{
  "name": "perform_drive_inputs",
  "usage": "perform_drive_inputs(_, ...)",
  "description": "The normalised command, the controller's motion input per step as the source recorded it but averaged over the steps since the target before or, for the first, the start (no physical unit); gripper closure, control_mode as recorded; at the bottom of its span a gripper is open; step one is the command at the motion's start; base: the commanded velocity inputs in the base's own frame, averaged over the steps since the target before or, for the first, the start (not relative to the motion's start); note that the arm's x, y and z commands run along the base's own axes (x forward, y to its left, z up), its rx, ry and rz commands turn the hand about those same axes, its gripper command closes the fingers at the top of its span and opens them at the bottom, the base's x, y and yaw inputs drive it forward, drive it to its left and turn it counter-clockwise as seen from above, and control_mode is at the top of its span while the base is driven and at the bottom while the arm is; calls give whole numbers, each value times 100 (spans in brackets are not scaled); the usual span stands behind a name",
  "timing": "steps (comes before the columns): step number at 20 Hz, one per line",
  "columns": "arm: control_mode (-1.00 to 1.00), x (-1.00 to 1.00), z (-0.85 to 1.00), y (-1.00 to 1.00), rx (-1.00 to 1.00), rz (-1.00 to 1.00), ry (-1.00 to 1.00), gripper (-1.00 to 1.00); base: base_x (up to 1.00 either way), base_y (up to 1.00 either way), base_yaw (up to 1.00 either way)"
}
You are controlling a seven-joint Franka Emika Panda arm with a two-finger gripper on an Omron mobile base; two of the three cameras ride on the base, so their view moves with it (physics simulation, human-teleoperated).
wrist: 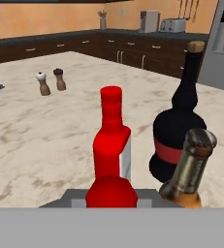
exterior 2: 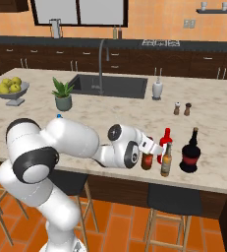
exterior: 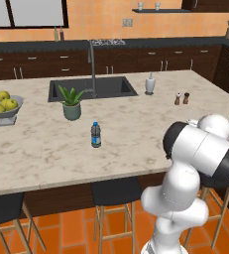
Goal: Move the plastic bottles in the middle to the plastics group, and the glass bottles in the middle to the glass group.
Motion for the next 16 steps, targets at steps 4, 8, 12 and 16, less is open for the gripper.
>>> perform_drive_inputs(4,-100,3,0,-8,0,0,0,100,0,0,0)
perform_drive_inputs(8,-100,0,0,0,0,0,0,100,0,0,0)
perform_drive_inputs(12,-100,0,-4,0,0,0,0,100,0,0,0)
perform_drive_inputs(16,-100,0,-10,0,0,0,0,100,0,0,0)
